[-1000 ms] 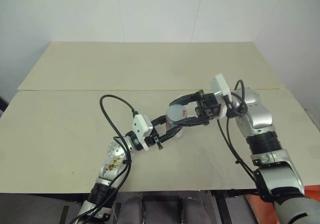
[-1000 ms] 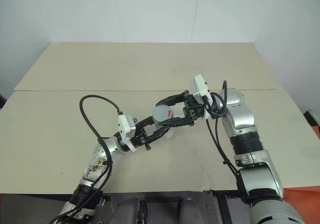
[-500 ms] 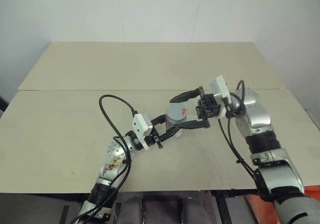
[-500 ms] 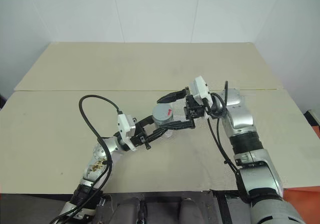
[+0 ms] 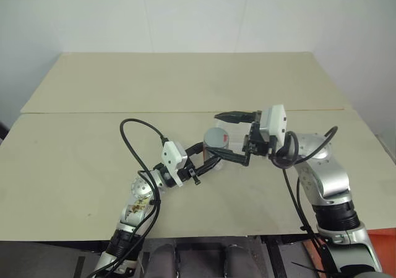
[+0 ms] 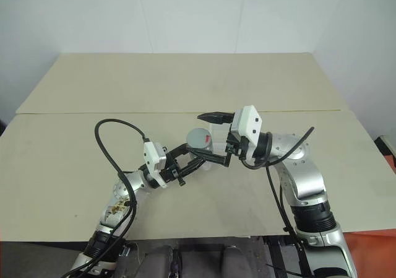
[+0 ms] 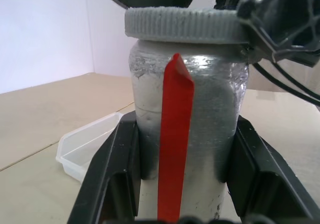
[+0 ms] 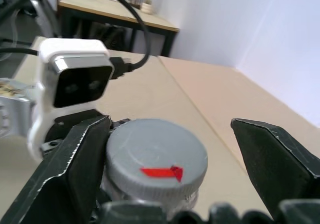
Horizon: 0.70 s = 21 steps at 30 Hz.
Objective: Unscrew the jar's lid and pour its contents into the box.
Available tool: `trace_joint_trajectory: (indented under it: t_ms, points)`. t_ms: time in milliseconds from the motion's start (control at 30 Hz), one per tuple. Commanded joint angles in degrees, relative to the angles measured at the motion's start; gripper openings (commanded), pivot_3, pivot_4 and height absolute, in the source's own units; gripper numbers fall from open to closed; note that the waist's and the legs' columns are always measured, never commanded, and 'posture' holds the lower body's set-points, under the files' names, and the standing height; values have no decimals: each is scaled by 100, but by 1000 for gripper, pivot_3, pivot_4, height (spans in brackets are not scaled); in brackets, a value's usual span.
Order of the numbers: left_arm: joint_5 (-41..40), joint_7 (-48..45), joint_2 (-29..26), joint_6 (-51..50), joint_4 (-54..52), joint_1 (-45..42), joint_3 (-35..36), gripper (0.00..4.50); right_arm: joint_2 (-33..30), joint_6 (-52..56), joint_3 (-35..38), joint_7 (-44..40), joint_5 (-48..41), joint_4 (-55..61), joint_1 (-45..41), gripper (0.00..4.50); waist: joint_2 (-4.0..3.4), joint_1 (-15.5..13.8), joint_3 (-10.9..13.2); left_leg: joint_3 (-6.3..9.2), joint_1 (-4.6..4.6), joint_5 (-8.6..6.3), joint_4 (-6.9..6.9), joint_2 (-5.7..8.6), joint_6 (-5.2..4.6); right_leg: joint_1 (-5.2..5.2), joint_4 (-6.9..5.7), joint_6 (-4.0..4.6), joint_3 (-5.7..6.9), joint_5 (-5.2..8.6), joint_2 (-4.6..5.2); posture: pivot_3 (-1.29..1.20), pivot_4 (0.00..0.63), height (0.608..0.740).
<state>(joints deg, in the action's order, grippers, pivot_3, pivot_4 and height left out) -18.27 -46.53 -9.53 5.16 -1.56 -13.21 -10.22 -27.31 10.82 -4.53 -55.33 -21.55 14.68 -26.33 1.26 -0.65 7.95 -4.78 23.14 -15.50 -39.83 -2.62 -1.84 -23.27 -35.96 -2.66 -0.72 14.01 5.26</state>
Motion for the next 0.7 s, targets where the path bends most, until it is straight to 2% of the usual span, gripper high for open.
trace_joint_trajectory:
  t_ms: [33, 267, 700]
  points:
    - [-75, -5, 53, 51, -199, -64, -39, 1890, 46, 73, -67, 322, 88, 452, 49, 4459, 0, 0, 0, 0, 1, 0, 0, 0, 0, 0, 1, 0, 0, 0, 0, 0, 150, 740]
    - [-57, -21, 91, 77, -165, -82, -40, 1890, 206, 199, -184, 760, 258, 501, -22, 4459, 0, 5, 0, 0, -1, 0, -1, 1, 0, 1, -1, 0, 0, 0, -1, 0, 150, 740]
    - [-76, -28, 67, 120, -163, -75, 22, 1890, -49, 188, 53, 707, 149, 296, 57, 4459, 0, 6, 0, 0, -1, 0, 0, 1, -1, 1, 1, 0, 0, 0, -2, 0, 150, 740]
